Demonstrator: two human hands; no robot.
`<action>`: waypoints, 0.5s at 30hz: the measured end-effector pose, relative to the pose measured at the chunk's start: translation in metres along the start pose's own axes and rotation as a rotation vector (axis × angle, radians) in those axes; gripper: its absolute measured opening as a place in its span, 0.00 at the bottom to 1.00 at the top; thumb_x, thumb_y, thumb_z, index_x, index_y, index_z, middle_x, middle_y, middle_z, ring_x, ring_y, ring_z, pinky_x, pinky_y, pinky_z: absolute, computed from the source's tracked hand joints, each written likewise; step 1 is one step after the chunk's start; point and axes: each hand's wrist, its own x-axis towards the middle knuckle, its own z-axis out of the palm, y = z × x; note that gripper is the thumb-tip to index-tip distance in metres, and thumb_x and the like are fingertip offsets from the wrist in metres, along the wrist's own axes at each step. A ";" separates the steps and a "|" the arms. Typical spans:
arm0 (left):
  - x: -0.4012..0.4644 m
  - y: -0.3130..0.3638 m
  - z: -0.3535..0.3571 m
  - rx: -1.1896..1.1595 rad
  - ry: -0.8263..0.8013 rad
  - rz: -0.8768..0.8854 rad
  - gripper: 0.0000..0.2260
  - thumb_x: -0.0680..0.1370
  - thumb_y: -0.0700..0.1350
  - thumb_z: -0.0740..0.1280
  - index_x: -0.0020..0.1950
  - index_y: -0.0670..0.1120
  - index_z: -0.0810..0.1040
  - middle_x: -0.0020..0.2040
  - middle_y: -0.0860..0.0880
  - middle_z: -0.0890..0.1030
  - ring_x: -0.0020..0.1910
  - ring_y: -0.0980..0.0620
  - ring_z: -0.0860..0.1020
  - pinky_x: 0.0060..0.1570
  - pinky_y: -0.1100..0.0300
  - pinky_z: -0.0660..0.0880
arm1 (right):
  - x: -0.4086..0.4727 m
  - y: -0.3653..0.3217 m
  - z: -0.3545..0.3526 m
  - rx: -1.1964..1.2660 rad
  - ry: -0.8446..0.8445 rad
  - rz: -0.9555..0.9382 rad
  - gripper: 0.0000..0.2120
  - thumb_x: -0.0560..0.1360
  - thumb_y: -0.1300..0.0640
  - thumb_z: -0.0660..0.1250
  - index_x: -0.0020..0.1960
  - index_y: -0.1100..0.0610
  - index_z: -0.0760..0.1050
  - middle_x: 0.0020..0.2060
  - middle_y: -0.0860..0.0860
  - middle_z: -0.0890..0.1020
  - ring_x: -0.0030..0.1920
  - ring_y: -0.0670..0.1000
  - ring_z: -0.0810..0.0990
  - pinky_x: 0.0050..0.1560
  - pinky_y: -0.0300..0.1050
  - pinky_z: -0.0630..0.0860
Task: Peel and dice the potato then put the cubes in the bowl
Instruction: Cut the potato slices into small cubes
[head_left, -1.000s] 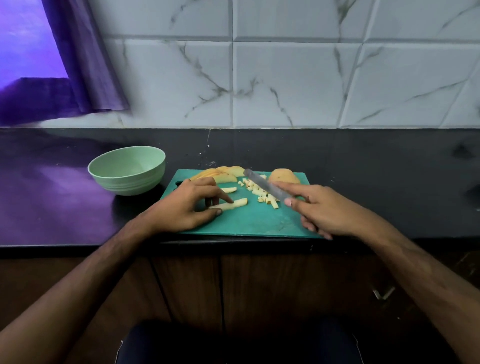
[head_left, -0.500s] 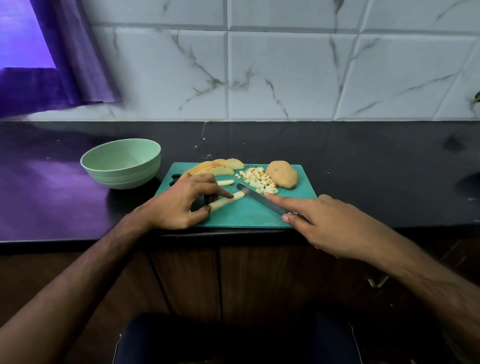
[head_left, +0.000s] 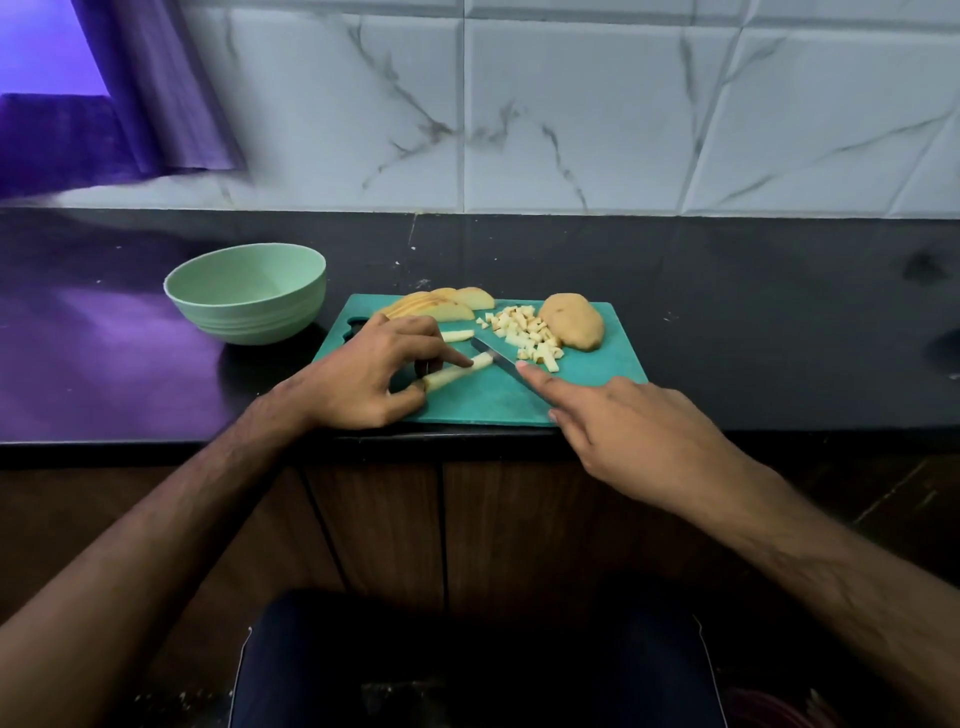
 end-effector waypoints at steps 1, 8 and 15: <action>0.000 -0.001 0.000 0.004 0.003 0.002 0.24 0.73 0.51 0.59 0.67 0.55 0.79 0.52 0.55 0.75 0.56 0.60 0.72 0.55 0.53 0.66 | 0.001 0.001 -0.001 -0.021 0.014 0.007 0.25 0.86 0.44 0.46 0.81 0.34 0.41 0.37 0.46 0.72 0.36 0.45 0.72 0.34 0.43 0.69; 0.000 -0.003 0.003 0.035 0.011 0.017 0.24 0.73 0.51 0.59 0.69 0.55 0.78 0.52 0.55 0.74 0.56 0.61 0.71 0.57 0.62 0.62 | -0.011 0.008 -0.014 0.089 -0.004 -0.006 0.24 0.86 0.44 0.48 0.79 0.30 0.46 0.33 0.45 0.72 0.34 0.44 0.72 0.37 0.43 0.73; 0.000 -0.002 0.001 0.020 0.007 0.022 0.24 0.74 0.52 0.59 0.69 0.54 0.78 0.52 0.55 0.74 0.56 0.60 0.71 0.56 0.59 0.63 | -0.005 -0.002 -0.002 0.046 -0.012 -0.009 0.25 0.86 0.44 0.48 0.80 0.32 0.42 0.35 0.45 0.70 0.34 0.44 0.70 0.32 0.40 0.64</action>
